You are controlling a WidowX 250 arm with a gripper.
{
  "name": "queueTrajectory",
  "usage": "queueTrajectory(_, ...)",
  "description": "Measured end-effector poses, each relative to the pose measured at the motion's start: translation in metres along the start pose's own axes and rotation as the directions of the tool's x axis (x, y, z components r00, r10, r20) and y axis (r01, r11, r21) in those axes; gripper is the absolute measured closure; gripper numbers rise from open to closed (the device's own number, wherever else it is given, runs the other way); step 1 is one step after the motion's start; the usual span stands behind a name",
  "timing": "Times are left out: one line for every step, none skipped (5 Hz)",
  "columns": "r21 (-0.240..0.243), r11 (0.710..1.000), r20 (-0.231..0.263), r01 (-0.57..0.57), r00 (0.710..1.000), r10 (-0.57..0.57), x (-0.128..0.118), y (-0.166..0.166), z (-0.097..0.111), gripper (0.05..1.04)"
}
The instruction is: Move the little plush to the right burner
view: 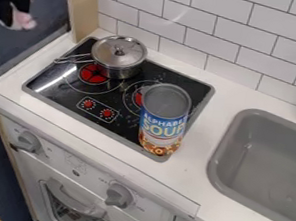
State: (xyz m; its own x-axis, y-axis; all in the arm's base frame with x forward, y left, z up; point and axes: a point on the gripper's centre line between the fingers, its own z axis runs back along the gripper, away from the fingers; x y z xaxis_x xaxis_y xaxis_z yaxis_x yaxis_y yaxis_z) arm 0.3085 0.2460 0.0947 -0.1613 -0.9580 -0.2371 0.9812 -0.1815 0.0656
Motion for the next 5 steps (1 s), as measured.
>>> queueTrajectory(0.084, 0.986, 0.020, 0.142, 0.989, -0.144, 0.038, 0.023, 0.025, 0.718)
queueTrajectory(0.130, 0.940, 0.071, 0.316, 0.942, -0.327, 0.083, 0.051, 0.036, 0.718)
queueTrajectory(0.140, 0.851, 0.119, 0.506, 0.845, -0.522, 0.132, 0.082, 0.027, 0.718)
queueTrajectory(0.077, 0.790, 0.124, 0.608, 0.780, -0.613, 0.160, 0.101, 0.009, 0.718)
queueTrajectory(0.021, 0.730, 0.153, 0.683, 0.719, -0.678, 0.181, 0.114, -0.016, 0.718)
